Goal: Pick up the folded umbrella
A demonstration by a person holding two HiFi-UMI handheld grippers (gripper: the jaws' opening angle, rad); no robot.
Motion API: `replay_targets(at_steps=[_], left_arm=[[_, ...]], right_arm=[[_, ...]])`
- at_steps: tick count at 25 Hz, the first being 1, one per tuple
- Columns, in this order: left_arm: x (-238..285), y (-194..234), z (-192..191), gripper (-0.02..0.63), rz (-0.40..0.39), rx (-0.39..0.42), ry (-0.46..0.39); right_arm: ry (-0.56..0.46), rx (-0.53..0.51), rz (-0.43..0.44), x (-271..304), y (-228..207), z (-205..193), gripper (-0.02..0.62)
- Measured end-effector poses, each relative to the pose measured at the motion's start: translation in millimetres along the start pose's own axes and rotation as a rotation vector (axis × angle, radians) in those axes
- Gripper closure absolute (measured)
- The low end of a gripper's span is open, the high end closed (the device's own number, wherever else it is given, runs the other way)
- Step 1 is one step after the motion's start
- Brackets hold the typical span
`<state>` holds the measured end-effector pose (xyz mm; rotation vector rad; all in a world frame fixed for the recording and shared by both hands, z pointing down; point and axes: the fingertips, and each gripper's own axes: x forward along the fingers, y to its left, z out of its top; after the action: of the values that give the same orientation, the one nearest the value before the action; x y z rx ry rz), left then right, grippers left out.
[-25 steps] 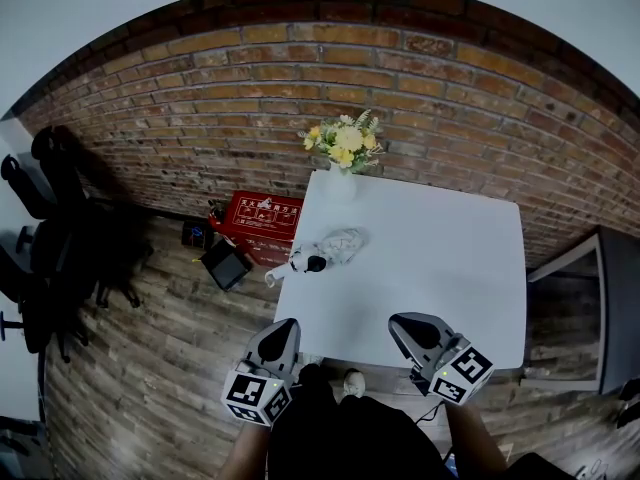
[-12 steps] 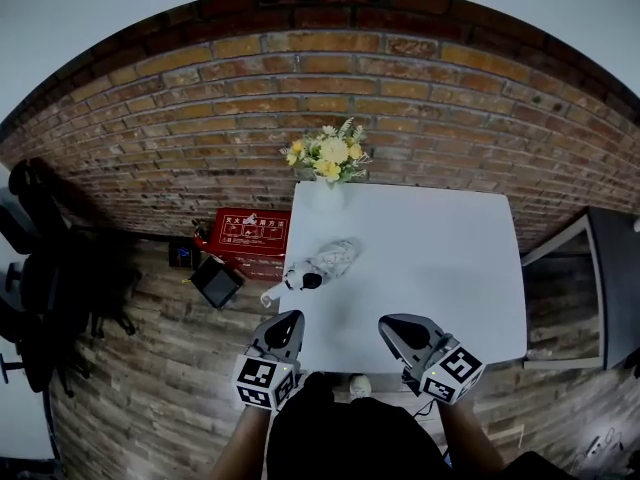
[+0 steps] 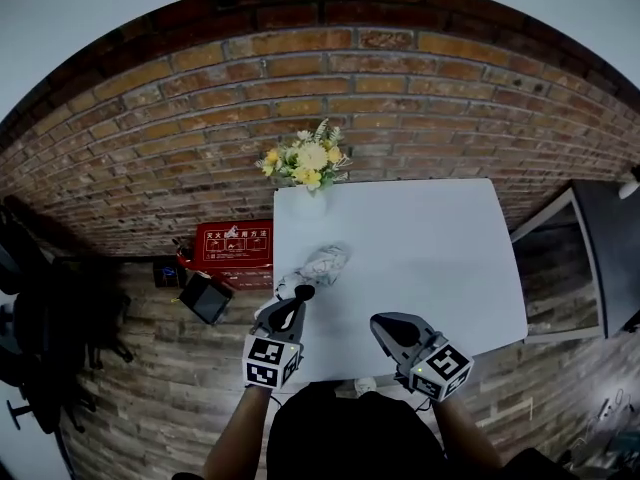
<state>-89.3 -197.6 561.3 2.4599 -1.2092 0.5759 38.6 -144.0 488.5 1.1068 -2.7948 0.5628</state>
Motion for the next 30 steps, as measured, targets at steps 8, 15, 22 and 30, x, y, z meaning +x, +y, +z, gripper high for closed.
replay_targets(at_steps=[8,15,22,30], left_arm=[[52,22,-9,0.526,-0.062,0.082,0.087],[93,29,-25,0.432,-0.143,0.177,0.186],[126,36,-49,0.326,-0.215,0.270,0.313],[149,36,-71,0.276,-0.309,0.355,0.413]], right_arm=[[0.070,0.007,-0.067,11,-7,-14,0.574],[0.097,0.030,-0.117,14,-16,-21,0.574],[0.108,0.048,-0.161,14,-23,-27,0.574],[0.131,0.085,-0.223,9,-32,-32,0.574]])
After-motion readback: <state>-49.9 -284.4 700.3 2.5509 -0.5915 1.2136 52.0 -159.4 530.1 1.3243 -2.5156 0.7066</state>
